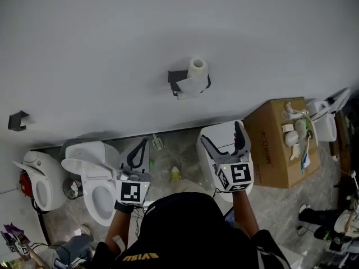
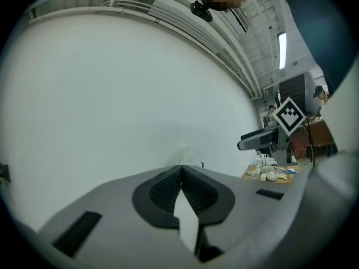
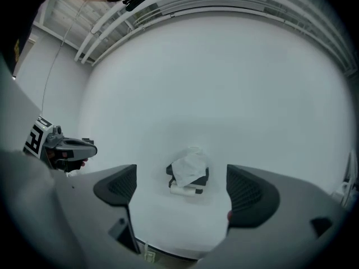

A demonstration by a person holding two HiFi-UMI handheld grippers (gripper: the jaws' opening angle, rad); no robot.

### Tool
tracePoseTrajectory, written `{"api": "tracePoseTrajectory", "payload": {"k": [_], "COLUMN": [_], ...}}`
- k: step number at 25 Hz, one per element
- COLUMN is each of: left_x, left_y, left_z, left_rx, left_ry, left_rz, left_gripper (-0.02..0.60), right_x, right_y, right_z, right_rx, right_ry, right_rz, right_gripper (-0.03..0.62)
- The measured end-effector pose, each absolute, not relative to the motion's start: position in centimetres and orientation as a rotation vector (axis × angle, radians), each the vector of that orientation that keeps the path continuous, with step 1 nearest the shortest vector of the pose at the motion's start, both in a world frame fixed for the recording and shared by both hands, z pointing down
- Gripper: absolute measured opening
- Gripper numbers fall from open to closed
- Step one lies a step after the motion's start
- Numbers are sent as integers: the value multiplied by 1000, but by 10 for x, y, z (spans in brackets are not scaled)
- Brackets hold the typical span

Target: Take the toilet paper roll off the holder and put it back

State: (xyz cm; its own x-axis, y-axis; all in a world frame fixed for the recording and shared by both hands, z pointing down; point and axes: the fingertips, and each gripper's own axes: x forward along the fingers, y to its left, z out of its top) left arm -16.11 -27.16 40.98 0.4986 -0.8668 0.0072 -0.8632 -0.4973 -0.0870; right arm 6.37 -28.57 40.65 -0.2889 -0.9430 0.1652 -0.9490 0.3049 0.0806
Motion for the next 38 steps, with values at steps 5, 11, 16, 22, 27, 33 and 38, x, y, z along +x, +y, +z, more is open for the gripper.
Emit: {"api": "tracePoseTrajectory", "payload": {"k": [5, 11, 16, 22, 27, 33, 38], "left_x": [-152, -138, -131, -125, -120, -123, -120], "left_y": [-314, -353, -372, -387, -395, -404, -408], "left_z": [413, 413, 414, 428, 427, 426, 426], "left_rx": [-2653, -2633, -2627, -2647, -2642, -2629, -2637], "left_ry": [1552, 1571, 1588, 1583, 1550, 1566, 1561], "left_rz": [-83, -96, -103, -125, -116, -108, -113], "left_gripper": [11, 11, 11, 11, 11, 11, 11], "right_x": [70, 79, 76, 70, 67, 63, 60], "right_y": [-330, -372, -398, -417, -432, -455, -476], "right_z": [412, 420, 426, 425, 429, 438, 442], "right_rx": [1733, 1717, 1685, 1664, 1646, 1621, 1607], "right_ry": [-2400, -2434, -2465, -2496, -2492, -2488, -2503], "right_rz": [53, 69, 61, 46, 22, 23, 51], "right_gripper": [494, 494, 494, 494, 494, 494, 494]}}
